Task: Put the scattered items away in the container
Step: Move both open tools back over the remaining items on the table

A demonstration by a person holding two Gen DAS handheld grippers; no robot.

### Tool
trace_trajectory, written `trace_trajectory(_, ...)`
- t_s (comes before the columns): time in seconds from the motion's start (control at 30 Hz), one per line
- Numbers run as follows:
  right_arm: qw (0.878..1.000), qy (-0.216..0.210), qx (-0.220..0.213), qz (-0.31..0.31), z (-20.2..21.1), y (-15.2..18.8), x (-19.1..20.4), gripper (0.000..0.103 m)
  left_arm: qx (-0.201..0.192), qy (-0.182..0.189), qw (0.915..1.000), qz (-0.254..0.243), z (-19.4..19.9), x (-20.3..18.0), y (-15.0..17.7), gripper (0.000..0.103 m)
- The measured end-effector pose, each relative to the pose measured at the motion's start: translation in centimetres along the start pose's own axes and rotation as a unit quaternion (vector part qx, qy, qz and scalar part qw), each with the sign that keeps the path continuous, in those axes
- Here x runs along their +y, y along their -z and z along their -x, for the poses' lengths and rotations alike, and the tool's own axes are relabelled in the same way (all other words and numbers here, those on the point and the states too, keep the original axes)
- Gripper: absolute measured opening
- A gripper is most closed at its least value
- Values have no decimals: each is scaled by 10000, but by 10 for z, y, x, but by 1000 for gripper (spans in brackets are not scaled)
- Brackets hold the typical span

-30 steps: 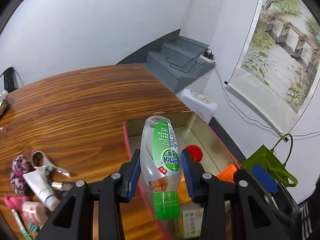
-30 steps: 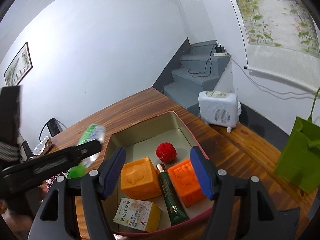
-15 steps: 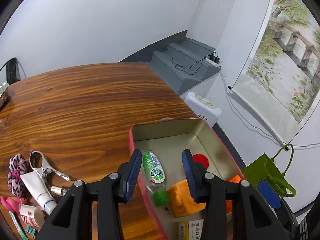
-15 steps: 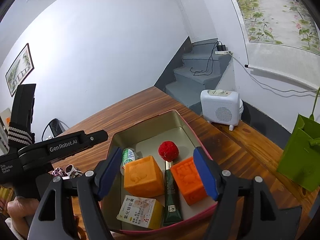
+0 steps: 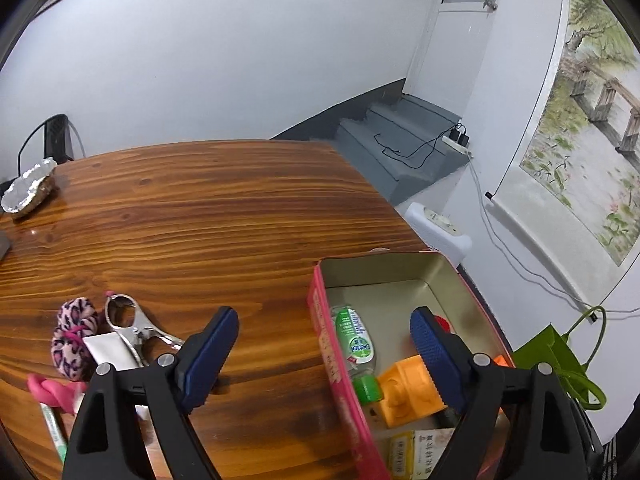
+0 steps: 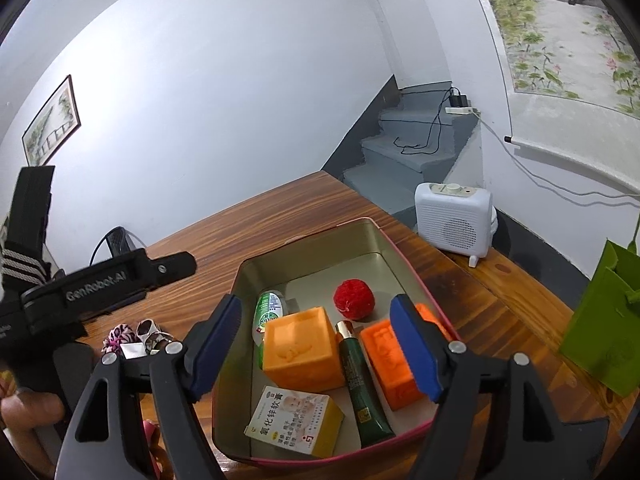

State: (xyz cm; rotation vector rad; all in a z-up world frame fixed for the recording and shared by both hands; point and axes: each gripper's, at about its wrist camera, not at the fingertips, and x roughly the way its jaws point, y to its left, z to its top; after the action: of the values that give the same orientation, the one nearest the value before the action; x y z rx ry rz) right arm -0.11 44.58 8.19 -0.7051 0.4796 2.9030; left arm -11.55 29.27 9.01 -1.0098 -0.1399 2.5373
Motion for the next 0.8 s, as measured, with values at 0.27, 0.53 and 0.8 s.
trace_trajectory(0.27, 9999, -43, -12, 155, -3, 4, 8, 81, 184, -146, 9997, 39, 7, 22, 6, 89)
trace_trajectory(0.53, 9988, -188, -210, 405, 1, 7, 21, 81, 167, -417, 9983, 370, 33, 75, 15, 89)
trace_trajectory(0.8, 9974, -97, -420, 575, 4, 11, 30, 81, 69, -844, 9906, 1069, 66, 155, 33, 90)
